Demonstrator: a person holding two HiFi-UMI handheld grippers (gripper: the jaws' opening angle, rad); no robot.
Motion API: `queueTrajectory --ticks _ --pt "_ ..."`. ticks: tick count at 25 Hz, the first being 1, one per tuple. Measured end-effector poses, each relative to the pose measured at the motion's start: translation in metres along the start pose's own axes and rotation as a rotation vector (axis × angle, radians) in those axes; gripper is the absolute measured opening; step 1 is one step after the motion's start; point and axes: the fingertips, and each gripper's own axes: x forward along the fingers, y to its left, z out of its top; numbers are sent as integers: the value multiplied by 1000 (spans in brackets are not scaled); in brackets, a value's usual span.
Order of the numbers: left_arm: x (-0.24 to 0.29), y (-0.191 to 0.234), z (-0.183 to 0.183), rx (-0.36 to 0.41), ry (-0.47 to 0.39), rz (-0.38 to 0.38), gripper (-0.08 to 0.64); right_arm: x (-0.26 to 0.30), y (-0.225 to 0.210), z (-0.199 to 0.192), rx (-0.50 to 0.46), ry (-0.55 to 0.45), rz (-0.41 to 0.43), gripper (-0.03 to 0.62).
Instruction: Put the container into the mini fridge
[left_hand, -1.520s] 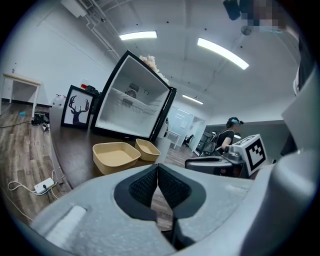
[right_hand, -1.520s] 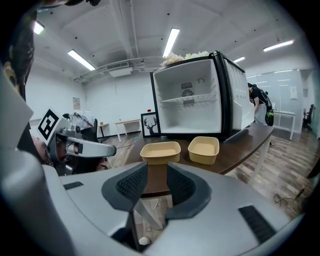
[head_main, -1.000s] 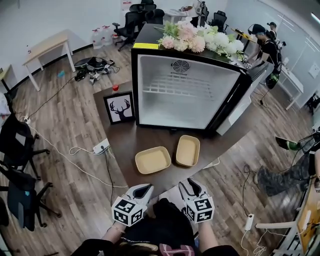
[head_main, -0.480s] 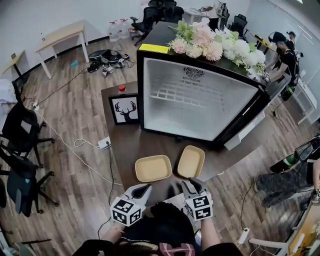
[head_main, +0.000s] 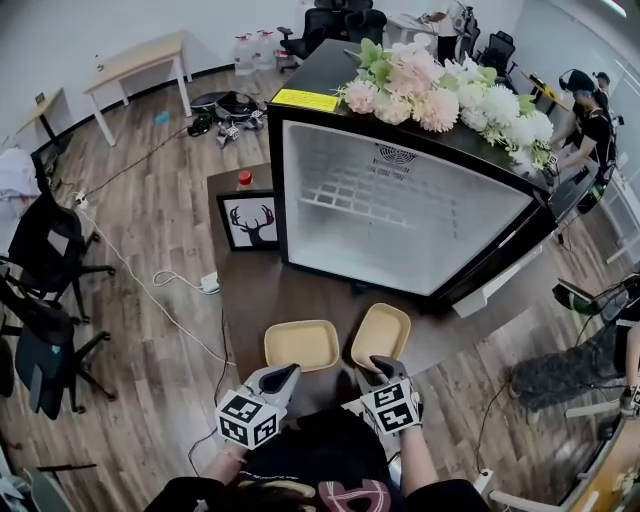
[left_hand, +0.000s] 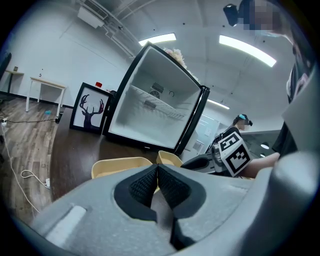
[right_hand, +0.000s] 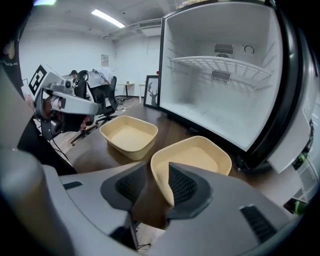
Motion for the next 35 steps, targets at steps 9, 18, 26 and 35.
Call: queueTrajectory --ticks 9,18,26,35 --pt "14 4 12 -23 -35 20 9 23 0 -14 -101 145 66 158" --pt "18 10 16 -40 -60 49 9 35 -5 -15 -127 189 77 113" --pt "22 10 18 -45 -69 54 9 36 -6 -13 -164 186 79 38" --pt "28 7 20 -15 -61 42 9 31 -7 -5 -232 157 81 27"
